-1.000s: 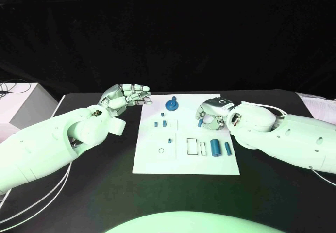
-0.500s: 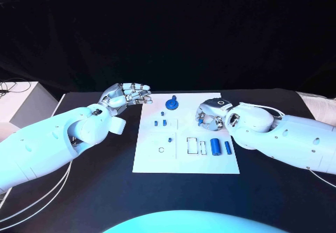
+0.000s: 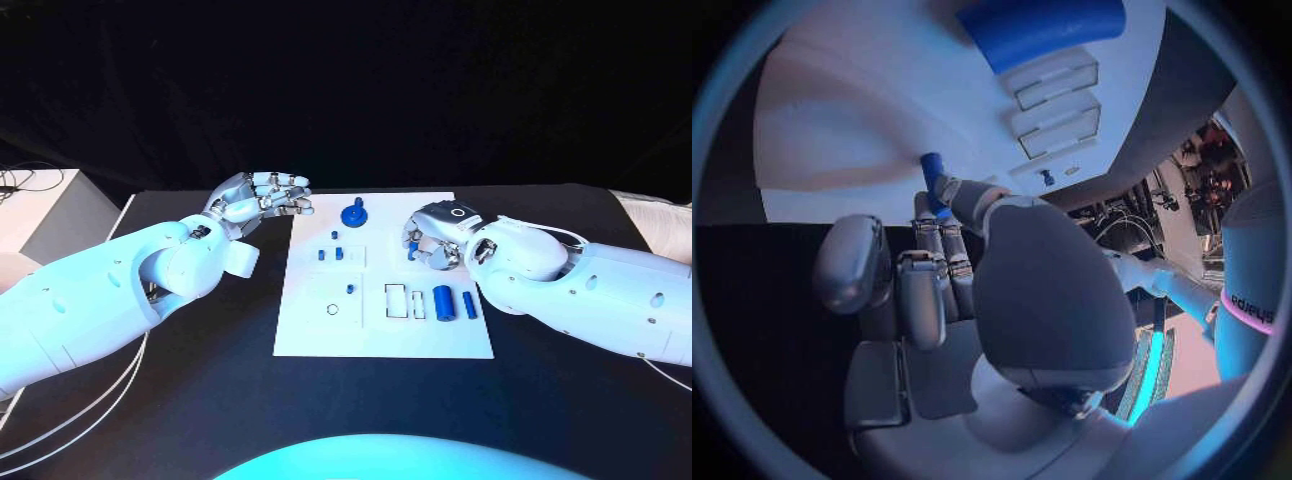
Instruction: Assemble the parts on the task board
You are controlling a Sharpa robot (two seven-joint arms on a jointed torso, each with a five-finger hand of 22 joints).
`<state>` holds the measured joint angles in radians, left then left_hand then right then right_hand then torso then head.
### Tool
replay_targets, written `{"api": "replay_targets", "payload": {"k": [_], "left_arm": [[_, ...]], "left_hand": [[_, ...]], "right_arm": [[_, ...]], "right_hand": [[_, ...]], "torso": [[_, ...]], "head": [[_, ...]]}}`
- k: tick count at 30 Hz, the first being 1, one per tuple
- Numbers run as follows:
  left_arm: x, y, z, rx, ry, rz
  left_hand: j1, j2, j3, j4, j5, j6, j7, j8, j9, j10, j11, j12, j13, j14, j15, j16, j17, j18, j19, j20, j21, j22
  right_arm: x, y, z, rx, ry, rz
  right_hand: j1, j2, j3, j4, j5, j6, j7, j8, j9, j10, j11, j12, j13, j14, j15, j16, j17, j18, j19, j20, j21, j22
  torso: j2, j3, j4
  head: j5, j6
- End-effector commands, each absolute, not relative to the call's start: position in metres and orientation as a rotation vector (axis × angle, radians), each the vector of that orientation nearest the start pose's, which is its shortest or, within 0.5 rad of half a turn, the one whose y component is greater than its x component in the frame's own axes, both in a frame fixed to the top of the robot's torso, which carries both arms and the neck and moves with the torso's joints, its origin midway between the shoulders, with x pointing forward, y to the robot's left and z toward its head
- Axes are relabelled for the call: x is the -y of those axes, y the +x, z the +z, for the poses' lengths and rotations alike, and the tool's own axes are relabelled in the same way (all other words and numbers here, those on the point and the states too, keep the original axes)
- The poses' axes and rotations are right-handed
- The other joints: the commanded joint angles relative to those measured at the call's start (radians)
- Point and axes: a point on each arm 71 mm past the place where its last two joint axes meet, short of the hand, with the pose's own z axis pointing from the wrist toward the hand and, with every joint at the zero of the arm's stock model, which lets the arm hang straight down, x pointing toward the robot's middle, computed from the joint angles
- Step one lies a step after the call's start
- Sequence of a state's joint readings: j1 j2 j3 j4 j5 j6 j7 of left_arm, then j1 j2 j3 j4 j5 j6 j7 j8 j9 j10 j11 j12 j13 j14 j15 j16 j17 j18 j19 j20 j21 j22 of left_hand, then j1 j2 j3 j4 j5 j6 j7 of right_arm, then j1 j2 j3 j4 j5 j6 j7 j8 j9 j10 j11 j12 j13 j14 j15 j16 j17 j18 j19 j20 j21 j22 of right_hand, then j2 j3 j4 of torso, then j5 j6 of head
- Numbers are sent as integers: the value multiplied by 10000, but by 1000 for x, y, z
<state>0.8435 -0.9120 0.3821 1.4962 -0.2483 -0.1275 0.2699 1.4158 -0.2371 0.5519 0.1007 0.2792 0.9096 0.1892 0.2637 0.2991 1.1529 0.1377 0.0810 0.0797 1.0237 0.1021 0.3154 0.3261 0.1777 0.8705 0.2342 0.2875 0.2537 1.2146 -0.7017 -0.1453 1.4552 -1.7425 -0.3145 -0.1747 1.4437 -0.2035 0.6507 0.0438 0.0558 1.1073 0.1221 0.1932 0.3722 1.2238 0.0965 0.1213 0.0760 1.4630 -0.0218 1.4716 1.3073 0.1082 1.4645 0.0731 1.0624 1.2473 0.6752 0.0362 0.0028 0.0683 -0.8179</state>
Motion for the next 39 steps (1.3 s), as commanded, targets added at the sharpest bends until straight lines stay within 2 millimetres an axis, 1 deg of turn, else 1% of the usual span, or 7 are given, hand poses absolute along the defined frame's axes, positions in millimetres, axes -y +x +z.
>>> {"api": "replay_targets", "payload": {"k": [1, 7, 14, 18, 27, 32, 39], "left_arm": [[-259, 478, -202, -14400, -11052, -16023], [-258, 479, -202, -14396, -11065, -16036], [-256, 479, -202, -14383, -11068, -16102], [-254, 479, -203, -14380, -11069, -16144], [-252, 479, -203, -14382, -11085, -16188], [-251, 479, -203, -14385, -11088, -16210], [-251, 480, -203, -14386, -11088, -16226]], "left_hand": [[73, 48, 18, -40, 26, 19, 75, -14, -12, 3, 55, -50, -13, 41, 33, -56, 9, 35, 47, -13, -50, -8], [67, 52, 15, -35, 23, 24, 76, -12, -13, 7, 56, -50, -12, 49, 34, -71, 18, 36, 58, -11, -67, -21], [67, 52, 15, -35, 23, 24, 76, -12, -13, 7, 56, -50, -12, 49, 34, -71, 18, 36, 58, -11, -67, -21], [67, 52, 15, -35, 23, 24, 76, -12, -13, 7, 56, -50, -12, 49, 34, -71, 18, 36, 58, -11, -67, -21], [57, 49, 8, -29, 21, 25, 75, -13, -15, 9, 56, -52, -11, 57, 34, -85, 26, 37, 68, -9, -85, -34], [57, 49, 8, -29, 21, 25, 75, -13, -15, 9, 56, -52, -11, 57, 34, -85, 26, 37, 68, -9, -85, -34], [57, 49, 8, -29, 21, 25, 75, -13, -15, 9, 56, -52, -11, 57, 34, -85, 26, 37, 68, -9, -85, -34]], "right_arm": [[145, 477, -203, -15238, -4557, 5379], [139, 464, -187, -14708, -4454, 5970], [116, 444, -178, -14420, -4586, 6999], [96, 432, -187, -14489, -4755, 7667], [56, 408, -212, -14694, -5163, 8825], [45, 401, -224, -14983, -5332, 9072], [39, 399, -239, -15412, -5441, 9015]], "right_hand": [[120, 317, 88, -66, -32, 76, 14, 55, 14, 501, -435, 23, 331, 714, -70, 32, 904, -157, 181, -78, 29, 21], [82, 297, 99, -94, -10, 89, 14, 75, 34, 523, -438, 14, 350, 715, -73, 35, 908, -162, 185, -84, 63, 47], [65, 285, 110, -114, 8, 96, 13, 86, 45, 533, -439, 6, 359, 720, -75, 47, 929, -163, 185, -86, 68, 53], [61, 283, 119, -125, 19, 95, 14, 88, 49, 534, -439, 1, 363, 717, -76, 38, 913, -161, 183, -87, 60, 50], [40, 279, 189, -194, 83, 72, 25, 92, 69, 530, -430, -41, 382, 709, -73, 17, 876, -156, 173, -90, 31, 41], [38, 278, 193, -199, 87, 71, 26, 92, 70, 529, -429, -43, 383, 707, -73, 13, 869, -157, 174, -90, 35, 44], [32, 277, 203, -210, 95, 68, 29, 94, 74, 529, -427, -50, 386, 706, -71, 11, 864, -153, 168, -90, 12, 31]], "torso": [[-8, -8, -6], [-19, -10, -18], [-1, -2, -31], [-6, -1, -35], [14, -10, 24], [8, -11, 1], [10, -7, -11]], "head": [[32, 13], [99, 51], [206, 31], [246, 17], [336, -30], [427, -81], [476, -150]]}}
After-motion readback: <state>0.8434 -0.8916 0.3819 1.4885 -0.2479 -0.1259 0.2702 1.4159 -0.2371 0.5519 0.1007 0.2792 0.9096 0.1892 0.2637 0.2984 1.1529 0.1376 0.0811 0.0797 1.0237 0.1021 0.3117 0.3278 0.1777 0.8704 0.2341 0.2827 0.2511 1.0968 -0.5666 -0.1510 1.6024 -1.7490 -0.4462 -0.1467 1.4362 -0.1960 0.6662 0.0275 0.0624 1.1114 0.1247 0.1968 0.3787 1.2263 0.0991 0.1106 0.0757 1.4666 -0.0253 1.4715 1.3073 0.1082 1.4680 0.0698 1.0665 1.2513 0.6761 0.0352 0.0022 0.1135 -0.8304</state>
